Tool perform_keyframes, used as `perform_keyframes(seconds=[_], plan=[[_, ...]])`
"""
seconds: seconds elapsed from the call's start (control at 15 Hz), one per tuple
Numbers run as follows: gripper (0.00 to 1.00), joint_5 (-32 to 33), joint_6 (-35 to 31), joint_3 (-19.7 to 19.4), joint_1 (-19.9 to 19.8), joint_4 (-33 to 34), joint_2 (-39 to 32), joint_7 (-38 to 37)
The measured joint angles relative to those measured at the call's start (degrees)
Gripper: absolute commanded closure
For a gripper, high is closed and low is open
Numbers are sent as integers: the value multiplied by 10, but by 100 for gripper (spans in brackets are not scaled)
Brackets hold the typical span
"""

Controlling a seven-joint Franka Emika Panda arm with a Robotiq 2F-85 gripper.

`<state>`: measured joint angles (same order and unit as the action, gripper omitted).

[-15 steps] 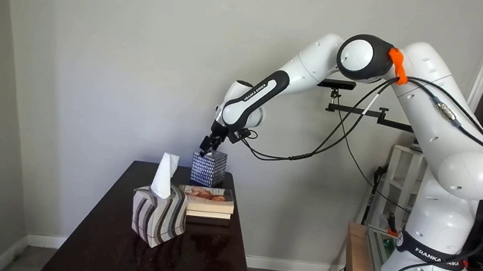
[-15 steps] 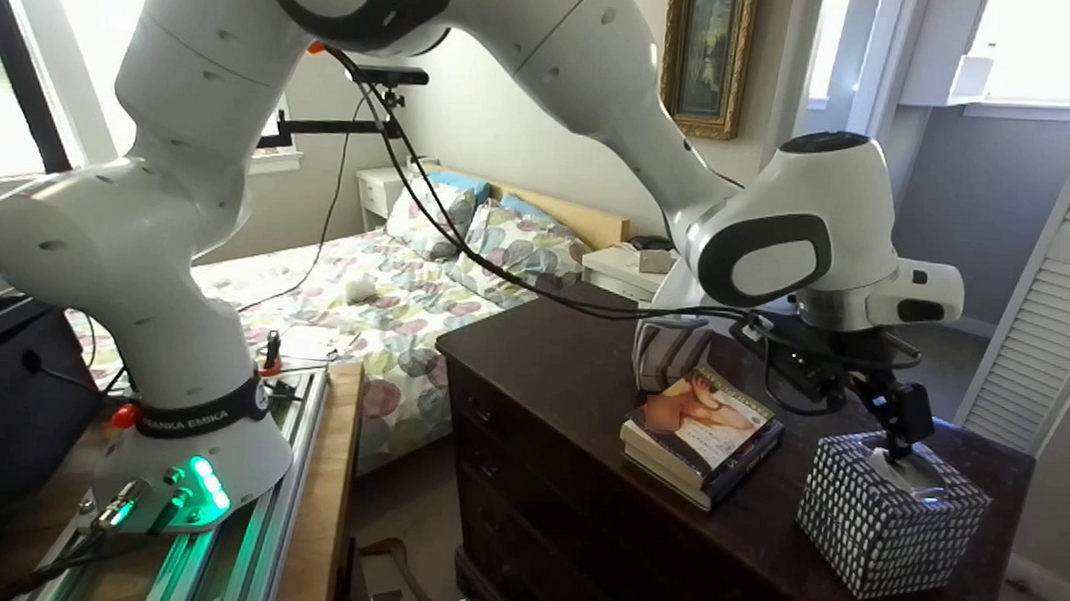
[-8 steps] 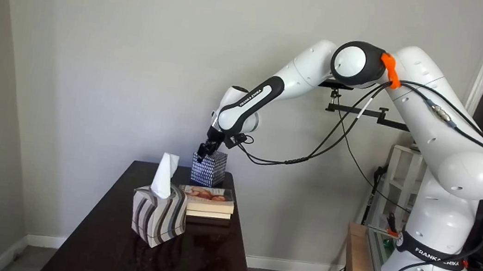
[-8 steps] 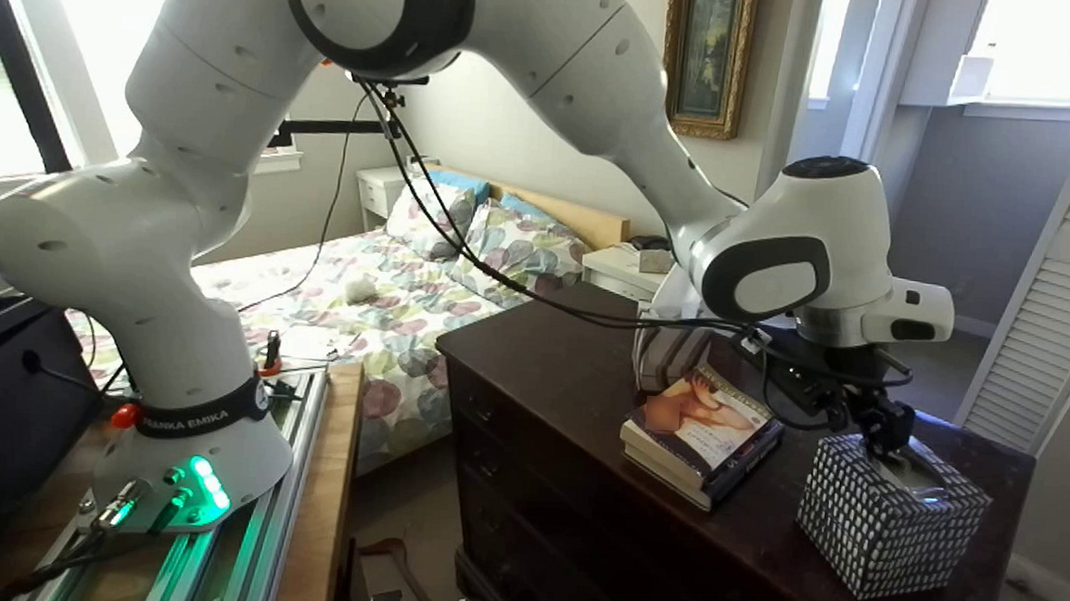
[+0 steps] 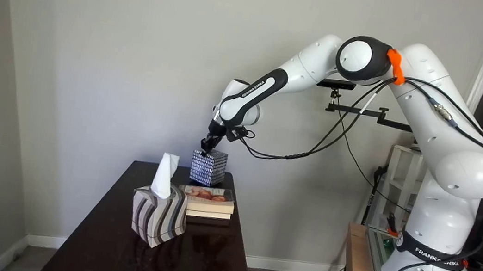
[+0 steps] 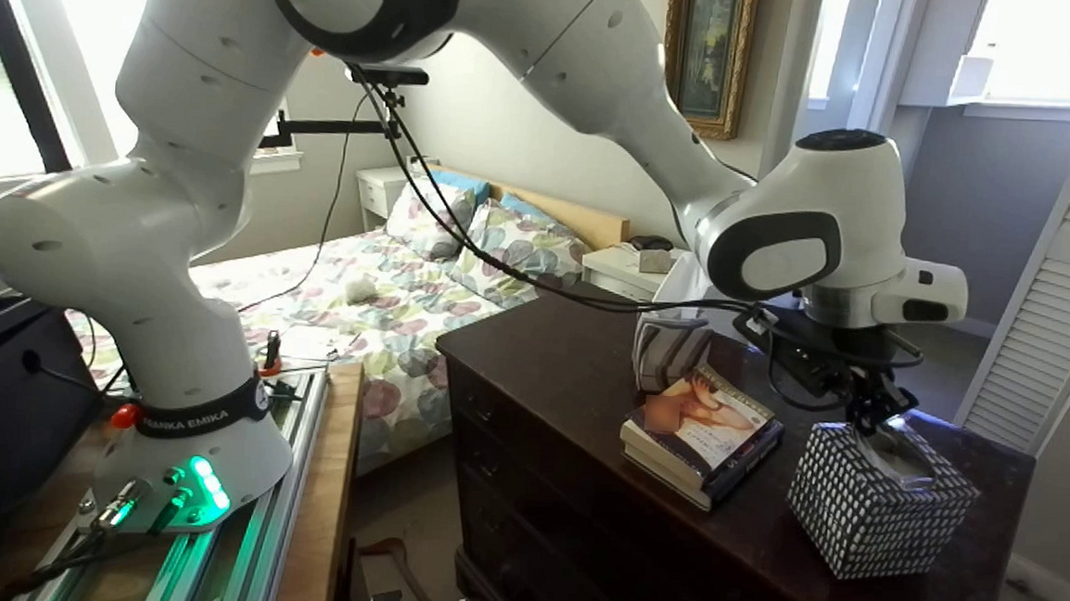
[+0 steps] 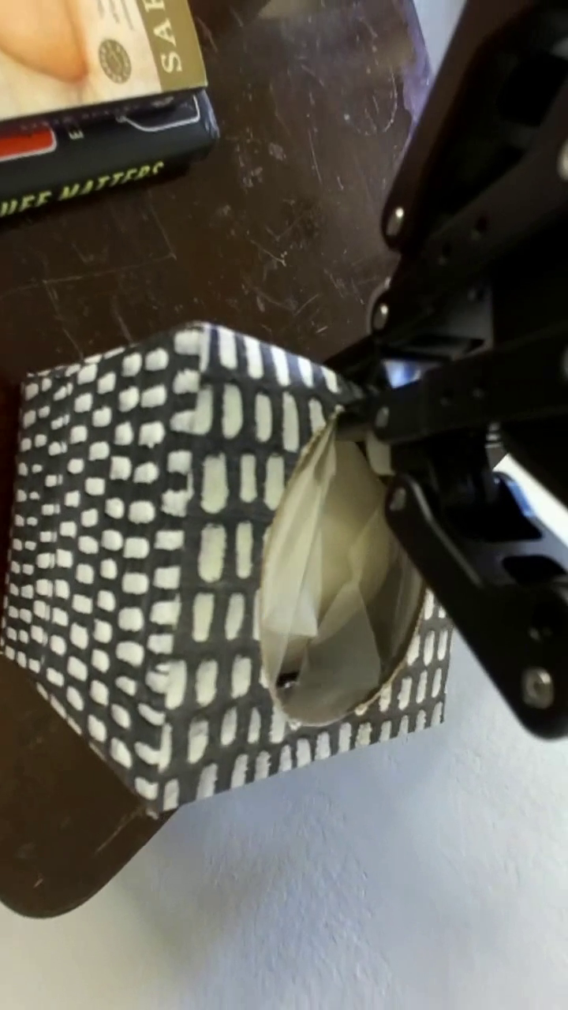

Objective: Stack the tissue boxes on the book, then pull out a tissue

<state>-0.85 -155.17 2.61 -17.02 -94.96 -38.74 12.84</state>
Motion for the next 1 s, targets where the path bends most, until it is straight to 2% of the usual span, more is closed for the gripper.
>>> perform_keyframes(seconds=[0.53, 1.0], plan=[[100, -2, 23, 4, -9, -29, 70, 25], [100, -39, 55, 43, 0, -106, 148, 72]])
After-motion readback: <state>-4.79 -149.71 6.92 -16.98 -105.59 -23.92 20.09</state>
